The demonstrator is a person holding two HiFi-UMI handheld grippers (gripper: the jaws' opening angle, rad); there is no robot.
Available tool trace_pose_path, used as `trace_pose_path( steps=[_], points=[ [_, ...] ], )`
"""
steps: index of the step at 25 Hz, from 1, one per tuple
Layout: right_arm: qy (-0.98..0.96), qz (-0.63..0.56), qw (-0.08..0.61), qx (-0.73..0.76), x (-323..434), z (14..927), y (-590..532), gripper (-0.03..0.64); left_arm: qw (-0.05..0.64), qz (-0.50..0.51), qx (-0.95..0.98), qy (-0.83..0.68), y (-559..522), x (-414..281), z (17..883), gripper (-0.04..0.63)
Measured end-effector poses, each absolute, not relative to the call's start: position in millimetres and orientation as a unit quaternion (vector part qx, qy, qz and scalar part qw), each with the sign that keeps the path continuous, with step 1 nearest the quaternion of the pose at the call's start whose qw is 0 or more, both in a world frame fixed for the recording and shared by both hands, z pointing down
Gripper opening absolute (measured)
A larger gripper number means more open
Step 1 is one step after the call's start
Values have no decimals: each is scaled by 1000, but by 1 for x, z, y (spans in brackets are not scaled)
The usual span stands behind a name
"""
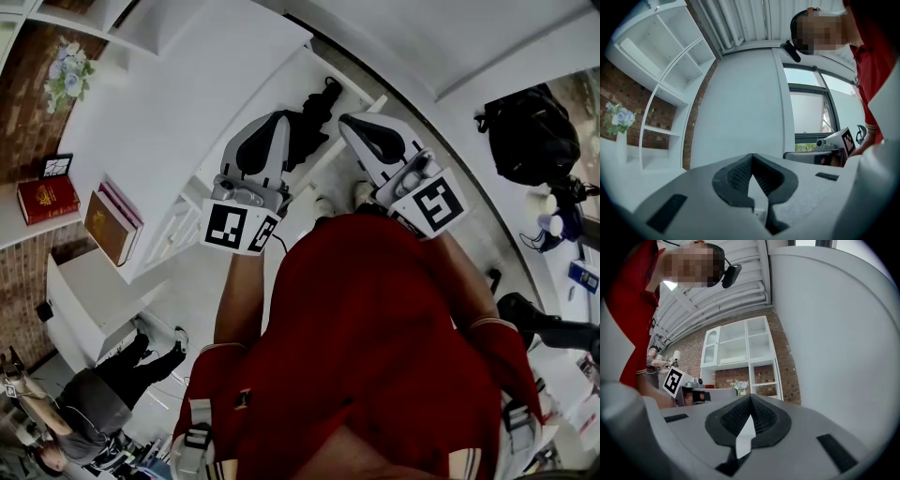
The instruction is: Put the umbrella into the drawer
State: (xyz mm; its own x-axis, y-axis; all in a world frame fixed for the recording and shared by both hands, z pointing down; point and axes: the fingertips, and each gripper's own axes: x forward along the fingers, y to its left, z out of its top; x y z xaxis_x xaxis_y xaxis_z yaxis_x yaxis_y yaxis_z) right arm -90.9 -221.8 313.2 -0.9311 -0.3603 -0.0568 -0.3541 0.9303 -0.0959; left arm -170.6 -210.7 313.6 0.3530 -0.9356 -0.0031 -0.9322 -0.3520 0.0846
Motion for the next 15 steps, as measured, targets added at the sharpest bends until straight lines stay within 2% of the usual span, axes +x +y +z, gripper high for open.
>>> trace_pose_path(
  steps=[15],
  points=[
    [981,-43,42,-187,-80,314,-219,-2,37,-26,823,-567,-207,-164,316,6]
  ],
)
